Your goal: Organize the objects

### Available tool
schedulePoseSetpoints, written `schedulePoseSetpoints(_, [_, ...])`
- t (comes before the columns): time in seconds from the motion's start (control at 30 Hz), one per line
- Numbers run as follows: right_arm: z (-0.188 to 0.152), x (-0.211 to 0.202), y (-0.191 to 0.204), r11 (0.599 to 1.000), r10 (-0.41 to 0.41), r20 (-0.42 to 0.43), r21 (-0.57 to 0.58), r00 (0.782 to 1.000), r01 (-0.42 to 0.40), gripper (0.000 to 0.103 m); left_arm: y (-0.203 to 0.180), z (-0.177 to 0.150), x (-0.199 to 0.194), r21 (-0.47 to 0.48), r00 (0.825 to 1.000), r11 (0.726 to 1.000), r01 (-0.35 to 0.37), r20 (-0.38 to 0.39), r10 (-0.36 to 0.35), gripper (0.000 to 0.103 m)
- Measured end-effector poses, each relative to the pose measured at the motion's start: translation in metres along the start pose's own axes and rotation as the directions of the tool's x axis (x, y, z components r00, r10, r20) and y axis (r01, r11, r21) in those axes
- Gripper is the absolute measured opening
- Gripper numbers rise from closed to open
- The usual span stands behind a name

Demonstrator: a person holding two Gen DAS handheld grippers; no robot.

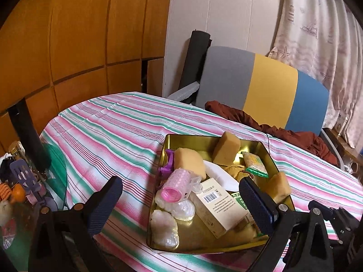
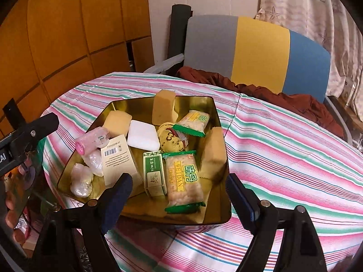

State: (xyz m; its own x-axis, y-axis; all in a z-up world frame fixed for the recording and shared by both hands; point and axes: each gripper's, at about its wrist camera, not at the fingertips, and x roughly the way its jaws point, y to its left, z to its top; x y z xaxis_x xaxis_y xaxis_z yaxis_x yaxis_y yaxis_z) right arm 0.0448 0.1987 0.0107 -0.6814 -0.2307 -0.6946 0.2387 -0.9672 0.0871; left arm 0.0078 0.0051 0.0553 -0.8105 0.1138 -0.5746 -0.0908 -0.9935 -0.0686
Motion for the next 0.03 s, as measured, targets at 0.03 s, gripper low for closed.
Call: schedulePoseSetpoints(0.03, [-0.0003, -0.0011, 0.0008, 1.000, -0.006, 0.007, 0.000, 1.000, 0.006, 0.085, 0.0000, -0.0003, 0.0000, 0.001, 1.000, 1.000, 0.001, -0.002, -0.001, 0.103])
